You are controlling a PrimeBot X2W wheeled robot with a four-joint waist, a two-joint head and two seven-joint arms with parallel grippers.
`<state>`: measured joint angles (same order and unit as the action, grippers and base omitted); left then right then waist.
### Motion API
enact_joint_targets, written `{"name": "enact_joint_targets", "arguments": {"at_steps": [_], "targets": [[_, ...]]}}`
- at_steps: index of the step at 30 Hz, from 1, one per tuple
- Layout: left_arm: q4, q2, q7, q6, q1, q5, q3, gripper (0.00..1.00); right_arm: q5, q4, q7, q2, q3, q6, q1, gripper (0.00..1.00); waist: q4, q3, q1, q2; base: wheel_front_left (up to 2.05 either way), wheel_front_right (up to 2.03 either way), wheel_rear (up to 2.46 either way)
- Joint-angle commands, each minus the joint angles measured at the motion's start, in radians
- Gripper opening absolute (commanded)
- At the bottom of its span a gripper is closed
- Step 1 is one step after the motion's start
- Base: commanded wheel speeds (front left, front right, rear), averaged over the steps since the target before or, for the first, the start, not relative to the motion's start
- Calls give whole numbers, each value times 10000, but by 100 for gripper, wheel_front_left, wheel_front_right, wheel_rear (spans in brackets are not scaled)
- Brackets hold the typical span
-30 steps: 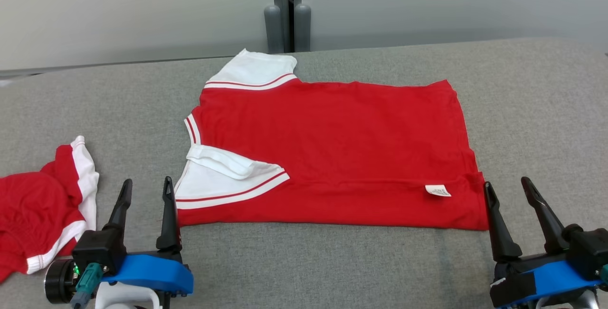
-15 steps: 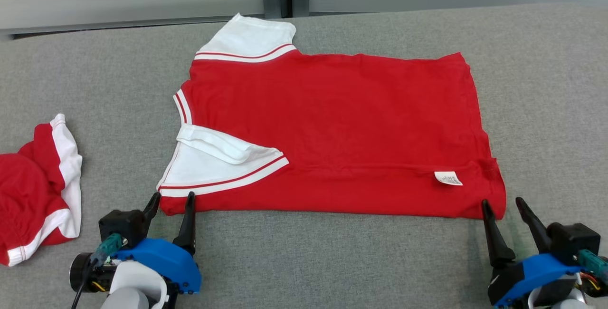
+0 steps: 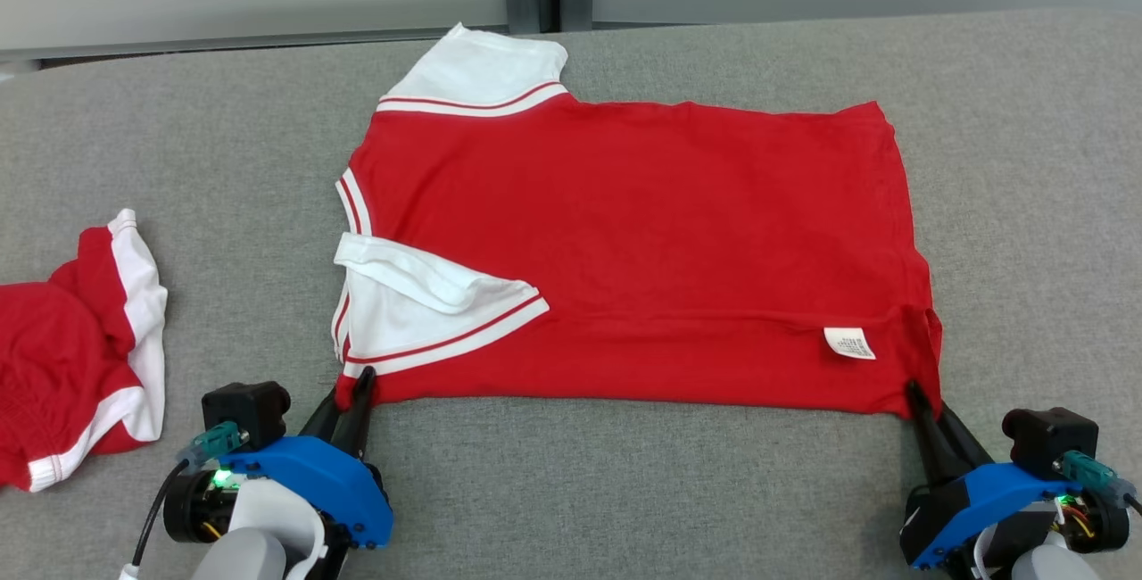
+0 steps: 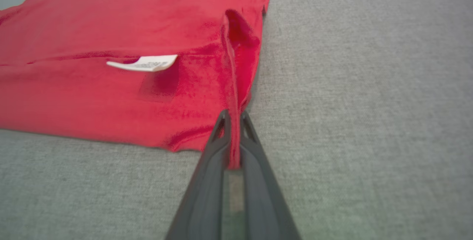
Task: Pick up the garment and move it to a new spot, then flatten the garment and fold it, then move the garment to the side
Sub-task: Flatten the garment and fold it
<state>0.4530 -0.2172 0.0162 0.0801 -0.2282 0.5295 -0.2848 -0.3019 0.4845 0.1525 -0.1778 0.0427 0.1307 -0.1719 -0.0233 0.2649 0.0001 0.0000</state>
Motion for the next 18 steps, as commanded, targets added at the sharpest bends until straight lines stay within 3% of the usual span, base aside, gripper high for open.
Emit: {"name": "enact_joint_targets", "arguments": {"at_steps": [1, 12, 18], "targets": [[-58, -57, 53, -7, 239, 19, -28, 0, -149, -2, 108, -97, 72, 1, 83, 0, 1, -110, -1, 0, 0, 0, 0], [-1639, -322, 670, -765, 2058, 333, 121, 0, -637, -1062, -364, -552, 527, 1, 1541, 0, 334, -1182, -1, 0, 0, 0, 0], [-2369, -383, 1129, -1123, 3267, 517, 68, 0, -702, -1635, -882, -504, 205, -1, 2705, 0, 543, -1704, -1, 0, 0, 0, 0]]}}
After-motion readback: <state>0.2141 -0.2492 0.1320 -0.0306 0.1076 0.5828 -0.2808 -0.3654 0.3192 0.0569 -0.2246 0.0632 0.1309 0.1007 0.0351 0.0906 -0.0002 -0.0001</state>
